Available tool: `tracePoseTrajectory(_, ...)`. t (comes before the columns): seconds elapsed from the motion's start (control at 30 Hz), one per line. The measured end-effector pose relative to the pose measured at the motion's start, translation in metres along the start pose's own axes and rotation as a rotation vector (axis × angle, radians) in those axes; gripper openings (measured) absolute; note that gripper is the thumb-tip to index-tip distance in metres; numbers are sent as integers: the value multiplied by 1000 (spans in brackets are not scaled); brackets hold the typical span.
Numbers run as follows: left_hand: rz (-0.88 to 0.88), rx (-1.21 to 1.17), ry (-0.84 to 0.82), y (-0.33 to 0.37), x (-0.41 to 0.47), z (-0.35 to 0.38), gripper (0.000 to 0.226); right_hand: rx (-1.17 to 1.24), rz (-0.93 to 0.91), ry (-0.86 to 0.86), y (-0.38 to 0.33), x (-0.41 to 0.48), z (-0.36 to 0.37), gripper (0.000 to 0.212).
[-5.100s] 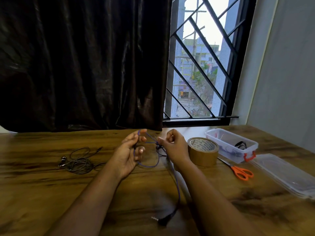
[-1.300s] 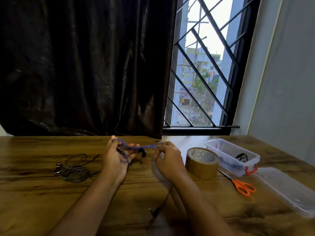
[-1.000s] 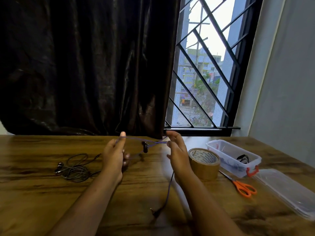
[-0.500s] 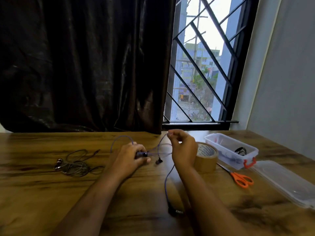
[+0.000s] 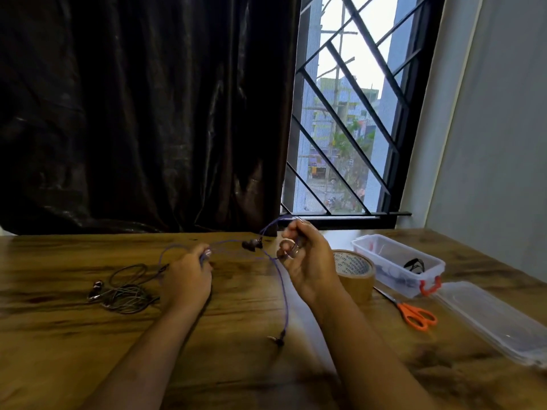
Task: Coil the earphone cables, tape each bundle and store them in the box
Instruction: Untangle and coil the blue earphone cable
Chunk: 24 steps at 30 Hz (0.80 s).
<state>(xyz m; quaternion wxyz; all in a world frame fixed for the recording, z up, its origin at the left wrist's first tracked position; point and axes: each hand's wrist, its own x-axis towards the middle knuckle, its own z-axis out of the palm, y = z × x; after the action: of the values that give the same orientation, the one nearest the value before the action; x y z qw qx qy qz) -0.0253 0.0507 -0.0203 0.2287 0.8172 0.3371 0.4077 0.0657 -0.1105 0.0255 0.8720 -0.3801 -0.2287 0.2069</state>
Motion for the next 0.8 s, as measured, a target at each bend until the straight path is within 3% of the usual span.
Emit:
tracePoseTrajectory(0.2, 52, 119, -15, 1, -3, -1, 23, 84, -52, -32, -7, -2, 3, 44)
tracePoseTrajectory(0.3, 35, 181, -33, 0, -6, -3, 17, -146, -107, -28, -7, -1, 1, 56)
tracePoseTrajectory(0.4, 55, 136, 2, 2, -6, -4, 17, -366, -138, -97, -1, 1, -2, 47)
tracePoseTrajectory(0.53, 152, 52, -105, 10, -9, 6, 43, -563, -177, -216, 11, 2, -6, 35)
tracePoseTrajectory(0.67, 339, -217, -128, 22, -12, 10, 64, -835, -230, -97, 16, 8, -8, 28)
tracePoseTrajectory(0.8, 282, -347, -45, 28, -14, 7, 63, -1446, -393, -35, 11, -3, -10, 63)
